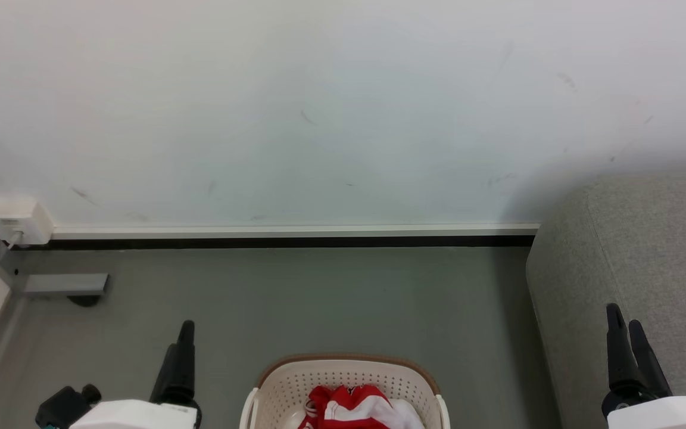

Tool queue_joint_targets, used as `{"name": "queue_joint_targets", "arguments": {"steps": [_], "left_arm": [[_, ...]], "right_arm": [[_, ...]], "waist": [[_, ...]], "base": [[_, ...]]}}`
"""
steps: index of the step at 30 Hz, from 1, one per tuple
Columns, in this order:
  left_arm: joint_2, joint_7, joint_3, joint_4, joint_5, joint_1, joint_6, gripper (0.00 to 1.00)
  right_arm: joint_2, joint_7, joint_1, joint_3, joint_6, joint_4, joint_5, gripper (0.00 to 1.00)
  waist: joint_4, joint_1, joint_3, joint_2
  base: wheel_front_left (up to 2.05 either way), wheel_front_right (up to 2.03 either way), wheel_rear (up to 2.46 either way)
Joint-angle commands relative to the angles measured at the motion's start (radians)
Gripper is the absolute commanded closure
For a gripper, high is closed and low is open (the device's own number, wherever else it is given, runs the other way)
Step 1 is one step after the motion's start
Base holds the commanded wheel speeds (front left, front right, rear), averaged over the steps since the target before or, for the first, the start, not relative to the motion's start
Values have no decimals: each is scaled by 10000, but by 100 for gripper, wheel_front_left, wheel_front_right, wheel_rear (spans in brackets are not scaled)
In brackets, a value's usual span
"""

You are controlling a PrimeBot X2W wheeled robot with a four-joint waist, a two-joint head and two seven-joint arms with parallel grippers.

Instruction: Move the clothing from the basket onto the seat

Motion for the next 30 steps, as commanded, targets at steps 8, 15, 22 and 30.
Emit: {"name": "queue_joint_targets", "arguments": {"steps": [8, 15, 22, 30], "left_arm": [[85, -310, -381, 98, 1610, -111, 462, 0], [91, -540, -674, 326, 2902, -139, 798, 0], [105, -739, -768, 285, 4282, -83, 1064, 0], [189, -954, -846, 204, 5533, -71, 1280, 0]], "right_arm": [[-126, -321, -3, 271, -8, -216, -1655, 0], [-133, -545, 70, 473, -9, -120, -2800, 0], [-139, -751, 114, 570, -10, -34, -3788, 0], [-146, -964, 116, 653, -11, 7, -4777, 0]], "waist": [[29, 0, 25, 0], [65, 0, 27, 0], [95, 0, -6, 0], [141, 0, -25, 0]], "base": [[0, 0, 0], [0, 0, 0], [0, 0, 0], [0, 0, 0]]}}
